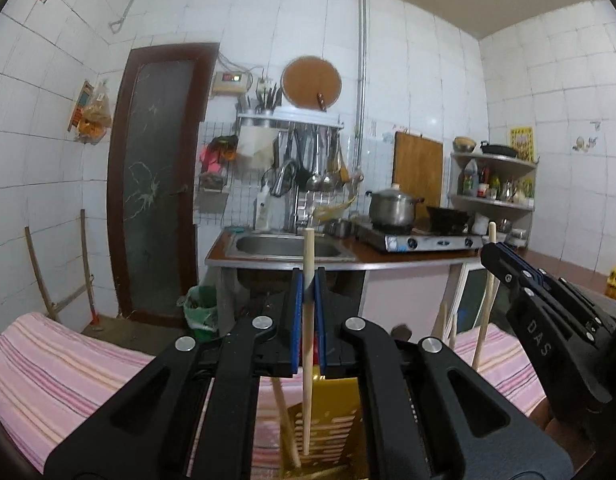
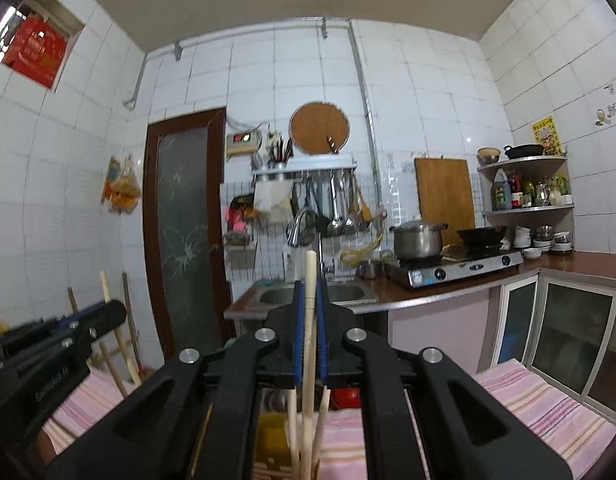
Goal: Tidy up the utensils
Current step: 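Open the left tool and the right tool, dropping chopsticks into the caddy, then move both open tools back down to the remaining utensils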
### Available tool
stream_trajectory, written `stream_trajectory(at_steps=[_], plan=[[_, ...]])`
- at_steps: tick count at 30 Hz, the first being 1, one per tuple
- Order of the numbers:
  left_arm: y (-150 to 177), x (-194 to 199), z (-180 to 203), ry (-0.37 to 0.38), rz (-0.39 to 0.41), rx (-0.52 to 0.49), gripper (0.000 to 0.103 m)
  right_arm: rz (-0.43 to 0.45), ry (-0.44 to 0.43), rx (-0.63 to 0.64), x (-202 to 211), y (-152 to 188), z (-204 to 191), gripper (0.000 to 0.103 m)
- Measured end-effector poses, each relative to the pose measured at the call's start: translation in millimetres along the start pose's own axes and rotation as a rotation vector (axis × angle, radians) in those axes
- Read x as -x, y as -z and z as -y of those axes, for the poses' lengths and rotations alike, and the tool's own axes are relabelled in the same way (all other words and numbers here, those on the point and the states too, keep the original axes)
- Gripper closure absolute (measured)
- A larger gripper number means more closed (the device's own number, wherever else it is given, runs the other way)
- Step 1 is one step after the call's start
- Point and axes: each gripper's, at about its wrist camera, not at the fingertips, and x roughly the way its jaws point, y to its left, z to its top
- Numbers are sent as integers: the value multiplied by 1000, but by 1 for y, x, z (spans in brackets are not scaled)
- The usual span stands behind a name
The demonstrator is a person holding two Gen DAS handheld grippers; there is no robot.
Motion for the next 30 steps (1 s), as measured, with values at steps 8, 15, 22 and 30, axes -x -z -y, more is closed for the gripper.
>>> stream_trajectory(at_steps=[8, 15, 22, 30], plan=[[-15, 33, -19, -19, -47, 26, 42, -181, 28, 64, -7, -3, -1, 95], [-32, 103, -32, -51, -34, -13, 5, -263, 117, 18, 26, -22, 15, 32], [-11, 156, -54, -69, -129, -3, 5, -360, 126, -3, 84, -3, 19, 16], [40, 182, -84, -129, -248, 28, 5, -448, 121, -39, 150, 38, 22, 14]])
